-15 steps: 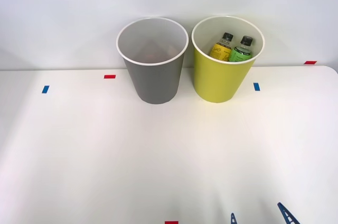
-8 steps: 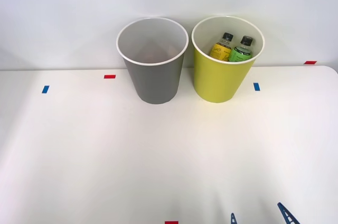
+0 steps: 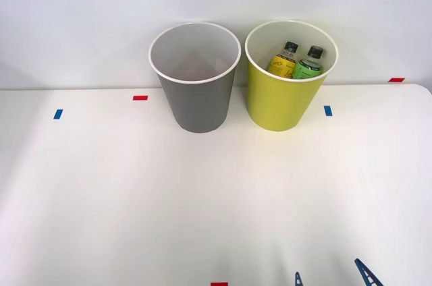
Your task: Put cans in the gray bin, plastic bottles in the light green bin
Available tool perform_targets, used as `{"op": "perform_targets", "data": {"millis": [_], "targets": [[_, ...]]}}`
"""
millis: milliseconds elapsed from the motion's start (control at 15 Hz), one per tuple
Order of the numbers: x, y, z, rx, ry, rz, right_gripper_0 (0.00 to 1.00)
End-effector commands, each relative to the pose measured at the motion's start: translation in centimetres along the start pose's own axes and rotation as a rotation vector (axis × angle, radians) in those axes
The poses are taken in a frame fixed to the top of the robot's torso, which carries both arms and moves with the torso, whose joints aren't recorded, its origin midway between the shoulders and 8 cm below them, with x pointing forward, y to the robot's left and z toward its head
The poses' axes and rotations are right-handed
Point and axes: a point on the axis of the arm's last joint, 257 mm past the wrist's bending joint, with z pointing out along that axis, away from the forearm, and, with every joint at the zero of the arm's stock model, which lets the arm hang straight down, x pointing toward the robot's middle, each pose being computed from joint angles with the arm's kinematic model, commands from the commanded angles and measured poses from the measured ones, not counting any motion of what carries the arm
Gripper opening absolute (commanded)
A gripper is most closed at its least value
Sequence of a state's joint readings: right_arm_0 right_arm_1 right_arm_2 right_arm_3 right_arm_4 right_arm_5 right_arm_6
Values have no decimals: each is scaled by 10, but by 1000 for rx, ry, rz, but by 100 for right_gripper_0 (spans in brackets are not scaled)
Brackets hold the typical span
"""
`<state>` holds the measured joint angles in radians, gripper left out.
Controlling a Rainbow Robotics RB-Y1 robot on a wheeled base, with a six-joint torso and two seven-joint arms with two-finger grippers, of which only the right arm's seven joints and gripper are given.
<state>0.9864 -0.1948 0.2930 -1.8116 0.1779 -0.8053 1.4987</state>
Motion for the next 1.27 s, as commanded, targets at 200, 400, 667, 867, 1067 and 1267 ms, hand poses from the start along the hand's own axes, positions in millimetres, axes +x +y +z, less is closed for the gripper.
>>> {"op": "perform_targets", "data": {"millis": [200, 400, 667, 867, 1067, 1267], "targets": [[0, 0, 0, 0, 0, 0, 100], [0, 0, 0, 0, 0, 0, 100], [0, 0, 0, 0, 0, 0, 100], [0, 0, 0, 0, 0, 0, 100], [0, 0, 0, 0, 0, 0, 100], [0, 0, 0, 0, 0, 0, 100]]}}
